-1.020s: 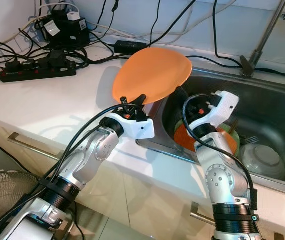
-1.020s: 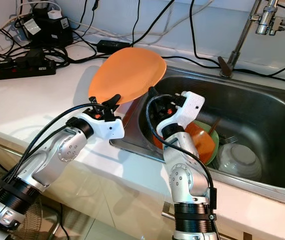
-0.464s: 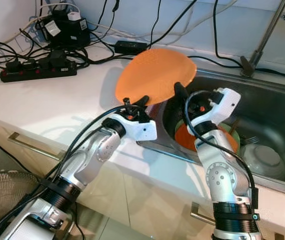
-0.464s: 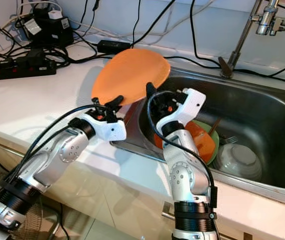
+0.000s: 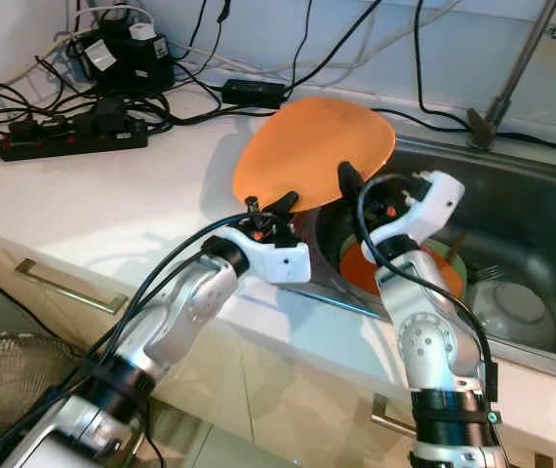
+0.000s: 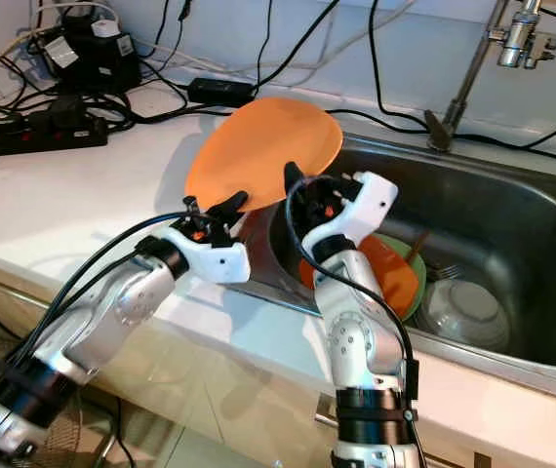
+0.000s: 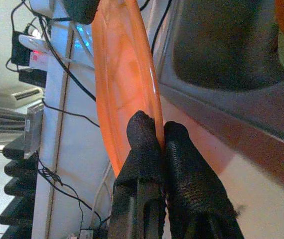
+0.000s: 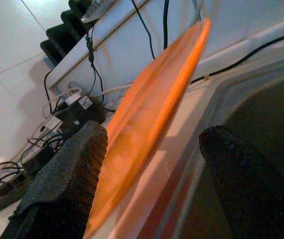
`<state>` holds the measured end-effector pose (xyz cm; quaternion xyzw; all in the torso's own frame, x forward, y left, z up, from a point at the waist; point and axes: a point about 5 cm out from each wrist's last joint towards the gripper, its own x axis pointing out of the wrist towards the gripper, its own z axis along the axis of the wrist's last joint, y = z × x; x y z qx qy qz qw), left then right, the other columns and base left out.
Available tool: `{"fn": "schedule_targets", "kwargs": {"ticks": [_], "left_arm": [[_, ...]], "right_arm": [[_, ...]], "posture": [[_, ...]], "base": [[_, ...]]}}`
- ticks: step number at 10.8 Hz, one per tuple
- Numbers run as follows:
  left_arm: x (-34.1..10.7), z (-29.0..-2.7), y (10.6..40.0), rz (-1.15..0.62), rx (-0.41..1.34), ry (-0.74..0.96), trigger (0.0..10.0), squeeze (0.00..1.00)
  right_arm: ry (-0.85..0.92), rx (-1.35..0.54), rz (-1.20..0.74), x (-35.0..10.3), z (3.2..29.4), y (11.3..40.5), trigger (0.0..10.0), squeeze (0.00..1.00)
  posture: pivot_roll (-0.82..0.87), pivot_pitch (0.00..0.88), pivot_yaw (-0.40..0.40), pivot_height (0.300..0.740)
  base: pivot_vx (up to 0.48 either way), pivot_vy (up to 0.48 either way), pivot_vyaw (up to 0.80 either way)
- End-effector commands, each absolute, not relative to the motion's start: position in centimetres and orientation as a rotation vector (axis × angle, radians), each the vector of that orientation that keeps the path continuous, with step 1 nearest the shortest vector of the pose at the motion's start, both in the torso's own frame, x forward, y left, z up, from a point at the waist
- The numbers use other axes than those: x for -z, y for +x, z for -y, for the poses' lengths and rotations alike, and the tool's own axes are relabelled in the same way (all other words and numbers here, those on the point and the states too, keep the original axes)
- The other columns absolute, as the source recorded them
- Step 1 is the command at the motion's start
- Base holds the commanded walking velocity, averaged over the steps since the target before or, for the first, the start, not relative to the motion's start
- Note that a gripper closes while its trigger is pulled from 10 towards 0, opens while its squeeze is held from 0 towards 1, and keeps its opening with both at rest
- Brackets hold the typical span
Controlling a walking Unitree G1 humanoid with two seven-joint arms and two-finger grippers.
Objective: Kitchen organization
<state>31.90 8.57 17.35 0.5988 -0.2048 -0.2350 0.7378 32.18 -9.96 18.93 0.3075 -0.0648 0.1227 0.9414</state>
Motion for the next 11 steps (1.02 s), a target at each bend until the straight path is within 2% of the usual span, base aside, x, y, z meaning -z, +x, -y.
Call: {"fn": "schedule_targets", "kwargs": {"ticks": [1, 3, 11], "left_arm": [[-15.95, -8.52, 31.33, 0.409, 0.573, 1.325, 10.0, 0.0], [-15.72, -8.68, 31.08, 0.404, 0.575, 1.331, 10.0, 0.0], [-16.11, -8.77, 30.88, 0.453, 0.562, 1.359, 10.0, 0.0]], "right_arm": [[0.642, -0.242, 0.129, -19.01, 9.89, 32.33, 10.0, 0.0], [0.651, -0.237, 0.131, -19.01, 9.86, 32.4, 0.0, 0.0], [0.67, -0.241, 0.121, -18.89, 9.68, 32.53, 0.0, 0.0]], "posture": [[0.21, 0.064, -0.007, 0.74], [0.21, 0.065, -0.008, 0.74], [0.22, 0.067, -0.01, 0.74]], "base": [[0.0, 0.0, 0.0], [0.0, 0.0, 0.0], [0.0, 0.0, 0.0]]}}
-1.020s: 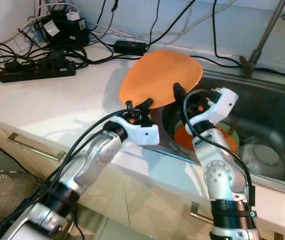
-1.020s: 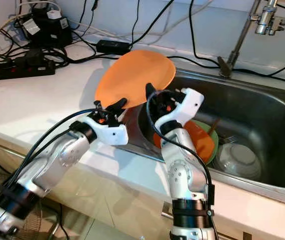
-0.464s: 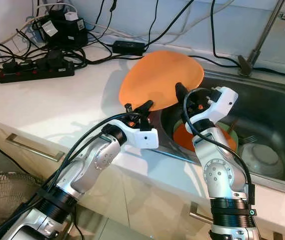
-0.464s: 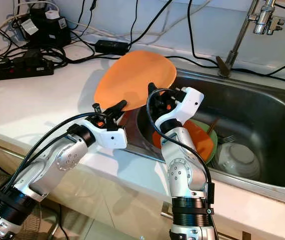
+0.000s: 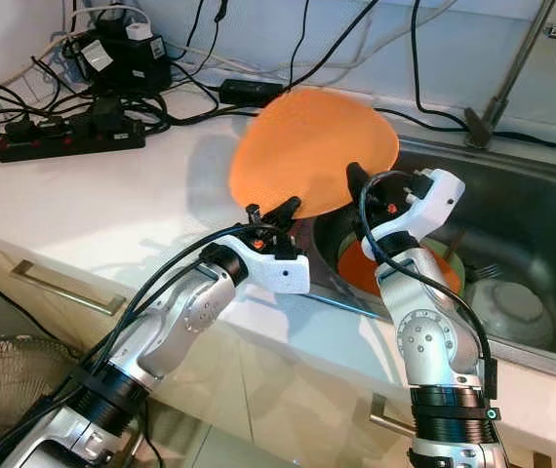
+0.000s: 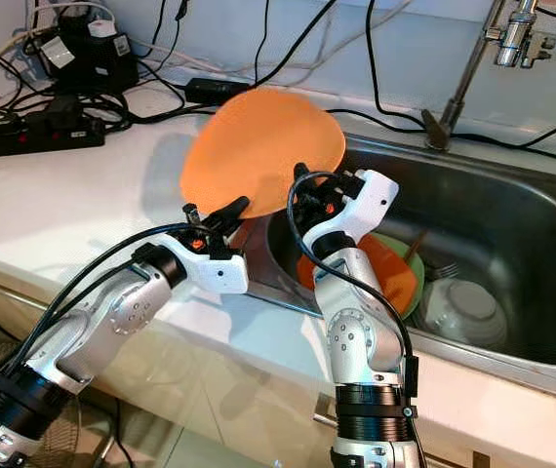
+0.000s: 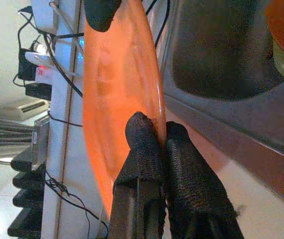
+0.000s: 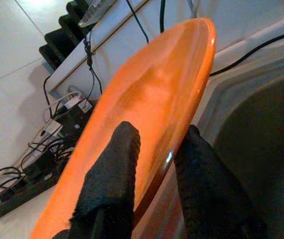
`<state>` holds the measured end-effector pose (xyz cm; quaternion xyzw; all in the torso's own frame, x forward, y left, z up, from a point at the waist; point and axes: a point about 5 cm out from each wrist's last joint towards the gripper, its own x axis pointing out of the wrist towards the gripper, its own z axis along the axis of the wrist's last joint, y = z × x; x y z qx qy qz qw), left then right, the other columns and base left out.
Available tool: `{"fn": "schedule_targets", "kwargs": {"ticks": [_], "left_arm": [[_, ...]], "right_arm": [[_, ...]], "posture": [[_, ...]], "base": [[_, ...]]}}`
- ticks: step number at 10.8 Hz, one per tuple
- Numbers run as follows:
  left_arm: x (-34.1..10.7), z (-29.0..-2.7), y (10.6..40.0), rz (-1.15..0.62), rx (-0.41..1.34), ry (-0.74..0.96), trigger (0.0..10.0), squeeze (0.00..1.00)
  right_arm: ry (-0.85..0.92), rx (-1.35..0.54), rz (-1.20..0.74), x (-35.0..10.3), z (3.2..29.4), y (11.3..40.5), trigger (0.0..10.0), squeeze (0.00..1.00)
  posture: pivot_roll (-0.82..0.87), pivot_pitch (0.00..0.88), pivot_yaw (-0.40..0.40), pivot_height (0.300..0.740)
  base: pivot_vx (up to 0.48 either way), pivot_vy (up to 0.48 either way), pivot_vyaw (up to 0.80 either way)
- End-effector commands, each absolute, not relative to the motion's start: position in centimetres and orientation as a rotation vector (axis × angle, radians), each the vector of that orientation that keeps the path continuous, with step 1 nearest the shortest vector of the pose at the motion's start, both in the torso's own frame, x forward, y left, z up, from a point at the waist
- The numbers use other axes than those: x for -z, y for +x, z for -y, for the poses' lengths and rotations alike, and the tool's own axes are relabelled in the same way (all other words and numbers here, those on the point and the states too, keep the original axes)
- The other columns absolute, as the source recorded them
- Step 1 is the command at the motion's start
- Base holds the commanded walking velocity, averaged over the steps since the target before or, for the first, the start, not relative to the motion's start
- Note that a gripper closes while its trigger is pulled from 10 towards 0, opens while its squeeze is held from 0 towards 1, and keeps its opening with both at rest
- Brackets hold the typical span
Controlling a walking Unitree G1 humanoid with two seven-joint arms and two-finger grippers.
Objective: Kitchen organization
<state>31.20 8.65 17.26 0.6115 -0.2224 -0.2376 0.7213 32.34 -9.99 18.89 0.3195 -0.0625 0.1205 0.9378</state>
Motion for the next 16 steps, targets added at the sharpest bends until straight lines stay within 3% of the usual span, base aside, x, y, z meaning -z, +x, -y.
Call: {"fn": "schedule_targets", "kwargs": {"ticks": [1, 3, 4, 10, 11, 12, 16], "left_arm": [[-16.2, -8.8, 30.9, 0.456, 0.557, 1.359, 10.0, 0.0], [-16.3, -8.9, 31.0, 0.459, 0.549, 1.358, 10.0, 0.0], [-16.4, -9.0, 31.1, 0.453, 0.541, 1.328, 10.0, 1.0], [-16.6, -8.9, 31.0, 0.469, 0.534, 1.328, 10.0, 1.0], [-16.6, -8.8, 31.0, 0.469, 0.533, 1.329, 10.0, 0.76], [-16.6, -8.8, 31.0, 0.468, 0.532, 1.327, 10.0, 0.0], [-16.6, -8.8, 31.1, 0.469, 0.528, 1.319, 10.0, 0.0]], "right_arm": [[0.671, -0.241, 0.12, -18.9, 9.7, 32.5, 0.0, 0.0], [0.677, -0.24, 0.116, -18.8, 9.7, 32.5, 0.0, 0.0], [0.682, -0.237, 0.113, -18.7, 9.7, 32.5, 0.0, 0.0], [0.767, -0.157, 0.117, -18.7, 10.8, 33.0, 0.0, 0.0], [0.798, -0.127, 0.118, -18.7, 11.2, 33.1, 0.0, 0.0], [0.833, -0.08, 0.122, -18.6, 11.9, 33.3, 0.0, 0.0], [0.863, 0.023, 0.22, -20.1, 15.0, 33.8, 0.0, 0.0]], "posture": [[0.22, 0.067, -0.011, 0.74], [0.22, 0.067, -0.011, 0.74], [0.22, 0.067, -0.011, 0.74], [0.22, 0.066, -0.011, 0.74], [0.22, 0.066, -0.011, 0.74], [0.22, 0.067, -0.011, 0.74], [0.22, 0.066, -0.01, 0.74]], "base": [[0.0, 0.0, 0.0], [0.0, 0.0, 0.0], [0.0, 0.0, 0.0], [0.0, 0.0, 0.0], [0.0, 0.0, 0.0], [0.0, 0.0, 0.0], [0.0, 0.0, 0.0]]}}
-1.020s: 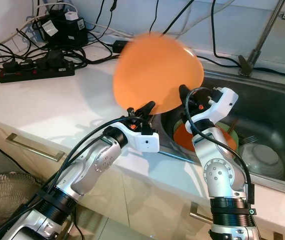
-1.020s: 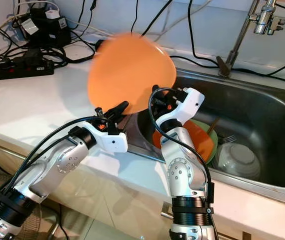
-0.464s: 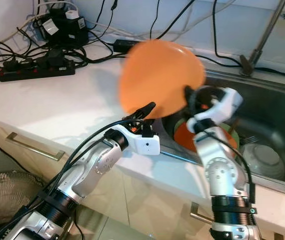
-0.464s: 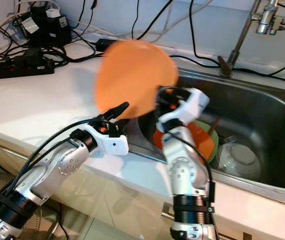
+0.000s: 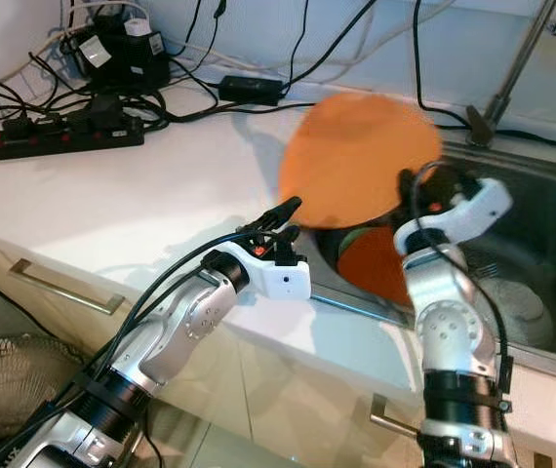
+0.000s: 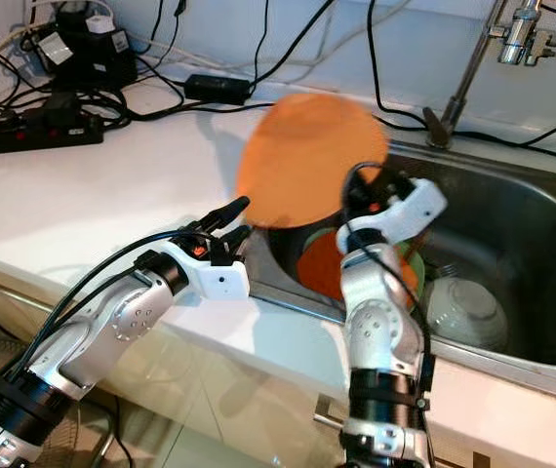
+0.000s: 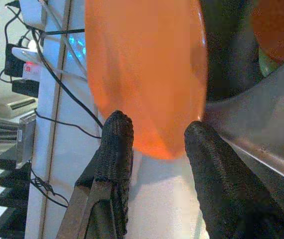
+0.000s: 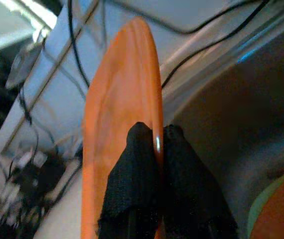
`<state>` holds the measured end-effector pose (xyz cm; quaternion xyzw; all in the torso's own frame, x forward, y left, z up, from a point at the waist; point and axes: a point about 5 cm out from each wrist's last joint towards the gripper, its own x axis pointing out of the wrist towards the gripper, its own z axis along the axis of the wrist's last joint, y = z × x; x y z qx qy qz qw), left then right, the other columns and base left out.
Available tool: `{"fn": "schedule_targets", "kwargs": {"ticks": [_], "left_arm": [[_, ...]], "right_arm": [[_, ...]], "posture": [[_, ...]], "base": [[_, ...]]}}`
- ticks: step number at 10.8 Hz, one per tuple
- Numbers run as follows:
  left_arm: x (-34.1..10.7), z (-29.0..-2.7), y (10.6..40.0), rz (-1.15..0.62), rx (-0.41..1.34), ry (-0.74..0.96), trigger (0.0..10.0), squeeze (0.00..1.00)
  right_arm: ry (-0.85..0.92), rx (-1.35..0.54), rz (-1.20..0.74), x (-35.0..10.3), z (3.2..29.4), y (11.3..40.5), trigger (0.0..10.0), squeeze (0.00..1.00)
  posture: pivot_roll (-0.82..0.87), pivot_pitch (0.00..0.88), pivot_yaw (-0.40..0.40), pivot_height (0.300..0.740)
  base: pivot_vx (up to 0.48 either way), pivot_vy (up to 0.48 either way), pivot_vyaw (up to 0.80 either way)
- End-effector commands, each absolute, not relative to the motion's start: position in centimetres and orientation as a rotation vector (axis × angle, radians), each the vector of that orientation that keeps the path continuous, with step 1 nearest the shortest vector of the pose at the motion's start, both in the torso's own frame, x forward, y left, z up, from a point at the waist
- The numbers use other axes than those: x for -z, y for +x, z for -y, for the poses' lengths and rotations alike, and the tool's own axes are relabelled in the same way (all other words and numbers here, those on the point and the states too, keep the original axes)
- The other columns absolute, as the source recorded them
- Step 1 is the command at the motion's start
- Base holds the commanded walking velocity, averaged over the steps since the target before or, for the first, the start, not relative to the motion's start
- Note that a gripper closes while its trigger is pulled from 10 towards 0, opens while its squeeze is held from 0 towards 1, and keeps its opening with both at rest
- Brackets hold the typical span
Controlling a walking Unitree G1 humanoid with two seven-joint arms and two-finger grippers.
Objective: Kitchen organization
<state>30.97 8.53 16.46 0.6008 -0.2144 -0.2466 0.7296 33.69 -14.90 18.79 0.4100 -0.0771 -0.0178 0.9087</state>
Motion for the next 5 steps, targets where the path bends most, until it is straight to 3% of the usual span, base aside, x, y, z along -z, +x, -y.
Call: {"fn": "schedule_targets", "kwargs": {"ticks": [1, 5], "left_arm": [[-16.6, -8.8, 31.1, 0.467, 0.527, 1.316, 10.0, 0.0], [-16.3, -8.9, 31.0, 0.449, 0.523, 1.272, 10.0, 0.0]], "right_arm": [[0.867, 0.057, 0.252, -20.5, 16.0, 33.8, 0.0, 0.0], [0.893, 0.287, 0.298, -19.4, 21.7, 33.2, 0.0, 0.0]], "posture": [[0.21, 0.065, -0.009, 0.74], [0.21, 0.069, -0.007, 0.74]], "base": [[0.0, 0.0, 0.0], [0.0, 0.0, 0.0]]}}
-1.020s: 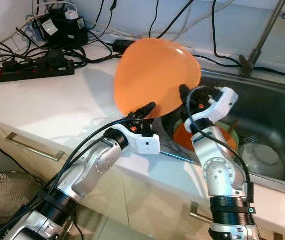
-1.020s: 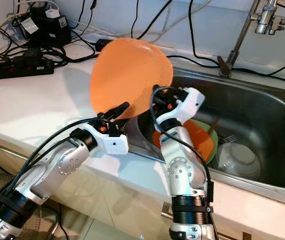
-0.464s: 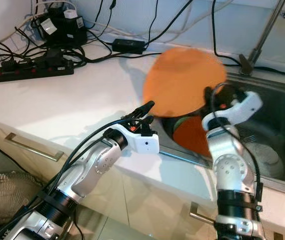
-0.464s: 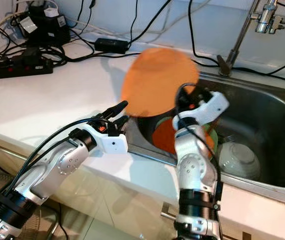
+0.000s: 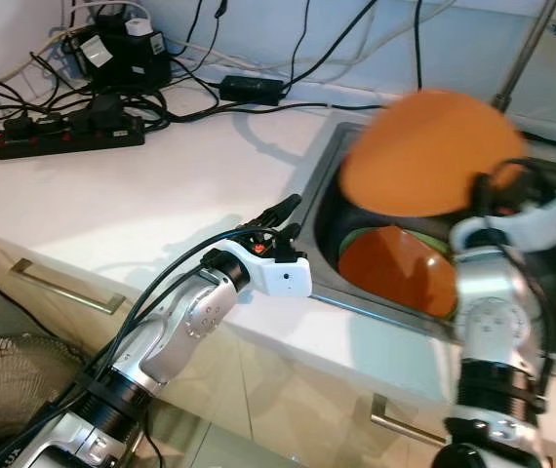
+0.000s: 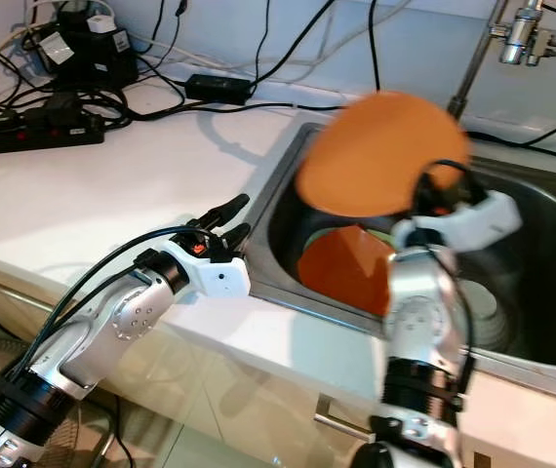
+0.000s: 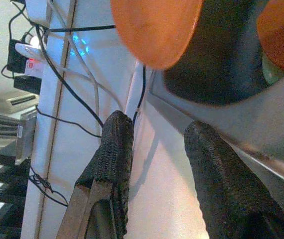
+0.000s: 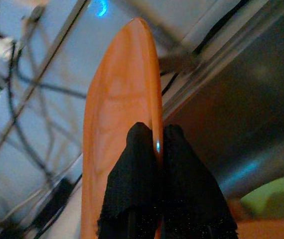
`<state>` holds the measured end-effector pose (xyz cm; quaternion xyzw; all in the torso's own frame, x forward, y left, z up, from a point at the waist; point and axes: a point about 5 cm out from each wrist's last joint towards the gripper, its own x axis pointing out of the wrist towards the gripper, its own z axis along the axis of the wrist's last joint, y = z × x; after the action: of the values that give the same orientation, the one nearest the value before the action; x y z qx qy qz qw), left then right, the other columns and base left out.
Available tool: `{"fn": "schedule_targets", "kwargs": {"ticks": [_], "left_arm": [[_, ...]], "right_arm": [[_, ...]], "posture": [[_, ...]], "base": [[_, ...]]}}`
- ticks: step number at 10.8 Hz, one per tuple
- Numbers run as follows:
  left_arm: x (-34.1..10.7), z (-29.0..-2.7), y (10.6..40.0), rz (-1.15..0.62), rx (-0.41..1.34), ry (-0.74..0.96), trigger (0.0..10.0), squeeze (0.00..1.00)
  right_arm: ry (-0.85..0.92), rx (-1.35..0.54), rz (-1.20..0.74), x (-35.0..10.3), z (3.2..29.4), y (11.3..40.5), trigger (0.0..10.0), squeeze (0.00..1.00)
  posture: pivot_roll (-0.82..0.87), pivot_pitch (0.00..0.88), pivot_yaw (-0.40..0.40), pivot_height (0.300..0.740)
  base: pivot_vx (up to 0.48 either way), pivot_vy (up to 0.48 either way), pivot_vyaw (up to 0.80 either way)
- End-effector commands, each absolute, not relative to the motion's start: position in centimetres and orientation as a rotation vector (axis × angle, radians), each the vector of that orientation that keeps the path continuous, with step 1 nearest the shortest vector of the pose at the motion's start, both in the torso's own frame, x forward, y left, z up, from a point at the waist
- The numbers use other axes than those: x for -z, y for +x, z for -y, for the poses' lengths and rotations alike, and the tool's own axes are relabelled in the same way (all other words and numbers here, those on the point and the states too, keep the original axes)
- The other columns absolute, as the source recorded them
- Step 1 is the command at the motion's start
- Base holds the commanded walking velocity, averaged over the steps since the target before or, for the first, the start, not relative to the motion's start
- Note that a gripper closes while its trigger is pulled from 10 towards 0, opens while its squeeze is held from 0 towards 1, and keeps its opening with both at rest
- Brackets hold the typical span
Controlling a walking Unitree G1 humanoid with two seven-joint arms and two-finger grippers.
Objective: Kitchen organization
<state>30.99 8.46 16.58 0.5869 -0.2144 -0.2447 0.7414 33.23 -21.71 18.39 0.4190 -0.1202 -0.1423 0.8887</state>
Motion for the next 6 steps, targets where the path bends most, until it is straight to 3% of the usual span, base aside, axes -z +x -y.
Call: {"fn": "schedule_targets", "kwargs": {"ticks": [1, 2, 3, 4, 6], "left_arm": [[-16.3, -8.9, 31.0, 0.447, 0.522, 1.262, 10.0, 0.0], [-16.0, -9.1, 31.1, 0.406, 0.517, 1.185, 10.0, 0.0], [-15.8, -9.4, 31.3, 0.337, 0.495, 1.011, 10.0, 0.0], [-15.8, -9.9, 31.7, 0.274, 0.44, 0.798, 10.0, 0.0], [-15.5, -10.4, 31.9, 0.201, 0.376, 0.516, 10.0, 0.0]], "right_arm": [[0.844, 0.312, 0.293, -19.0, 22.3, 33.1, 0.0, 0.0], [0.739, 0.343, 0.253, -18.0, 23.1, 32.8, 0.0, 0.0], [0.632, 0.341, 0.212, -17.5, 23.1, 32.9, 9.1, 0.0], [0.54, 0.338, 0.198, -16.9, 23.0, 32.9, 10.0, 0.0], [0.398, 0.315, 0.164, -16.0, 22.7, 33.0, 10.0, 0.0]], "posture": [[0.21, 0.067, -0.007, 0.74], [0.2, 0.066, -0.006, 0.74], [0.2, 0.065, -0.006, 0.74], [0.2, 0.062, -0.006, 0.74], [0.2, 0.051, -0.009, 0.74]], "base": [[0.0, 0.0, 0.0], [0.0, 0.0, 0.0], [0.0, 0.0, 0.0], [0.0, 0.0, 0.0], [0.0, 0.0, 0.0]]}}
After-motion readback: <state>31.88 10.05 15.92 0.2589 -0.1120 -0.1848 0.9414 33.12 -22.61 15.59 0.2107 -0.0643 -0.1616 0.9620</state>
